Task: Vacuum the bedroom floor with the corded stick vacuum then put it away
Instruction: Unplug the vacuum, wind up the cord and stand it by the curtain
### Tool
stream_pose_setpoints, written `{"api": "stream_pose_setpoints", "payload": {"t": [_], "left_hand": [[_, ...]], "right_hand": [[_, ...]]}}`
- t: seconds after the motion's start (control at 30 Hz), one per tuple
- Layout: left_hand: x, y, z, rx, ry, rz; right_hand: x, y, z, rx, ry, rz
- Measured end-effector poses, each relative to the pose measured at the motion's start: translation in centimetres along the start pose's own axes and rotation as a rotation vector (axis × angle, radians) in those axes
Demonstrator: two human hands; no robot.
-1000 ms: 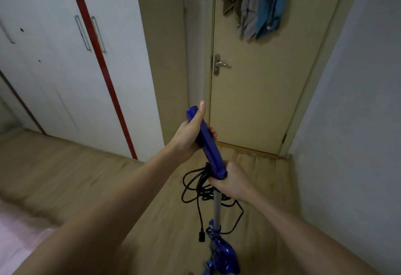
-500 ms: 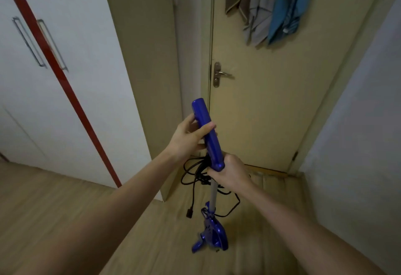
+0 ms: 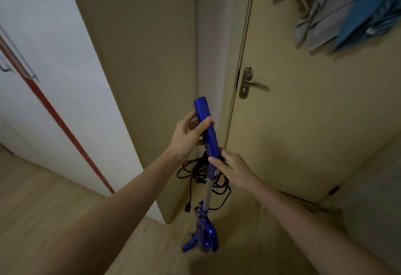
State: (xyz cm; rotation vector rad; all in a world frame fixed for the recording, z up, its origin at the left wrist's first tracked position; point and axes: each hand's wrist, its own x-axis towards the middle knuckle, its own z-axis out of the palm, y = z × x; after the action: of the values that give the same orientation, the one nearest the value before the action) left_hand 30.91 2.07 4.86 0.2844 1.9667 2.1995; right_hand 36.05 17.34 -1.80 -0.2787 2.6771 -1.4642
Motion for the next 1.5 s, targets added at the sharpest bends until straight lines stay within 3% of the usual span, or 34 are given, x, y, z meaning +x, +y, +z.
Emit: {"api": "stream_pose_setpoints", "payload": {"t": [0.3, 0.57, 0.97, 1.07, 1.2, 1.5], "left_hand": [[14.9, -4.1, -3.3, -0.010, -0.116, -0.095], [23.4, -5.7, -6.8, 0.070, -0.135, -0.123], [27.3, -10.2, -7.8, 0.131, -0.129, -0.210], [28.6, -10.1, -7.7, 0.157, -0.073, -0.220], [29.7, -10.0, -7.3, 0.259, 0.012, -0.277], [30.5, -8.9, -7.1, 0.305, 0.004, -0.405]], "right_hand": [[12.6, 4.8, -0.5, 0.014, 0.037, 0.085], [21.6, 6.3, 0.6, -0.048, 0.048, 0.135], [26.7, 11.6, 3.5, -0.063, -0.002, 0.186], [28.4, 11.5, 3.5, 0.060, -0.026, 0.269], [30.2, 11.4, 3.2, 0.035, -0.069, 0.323], [30.7, 9.3, 1.3, -0.027, -0.207, 0.414]]}}
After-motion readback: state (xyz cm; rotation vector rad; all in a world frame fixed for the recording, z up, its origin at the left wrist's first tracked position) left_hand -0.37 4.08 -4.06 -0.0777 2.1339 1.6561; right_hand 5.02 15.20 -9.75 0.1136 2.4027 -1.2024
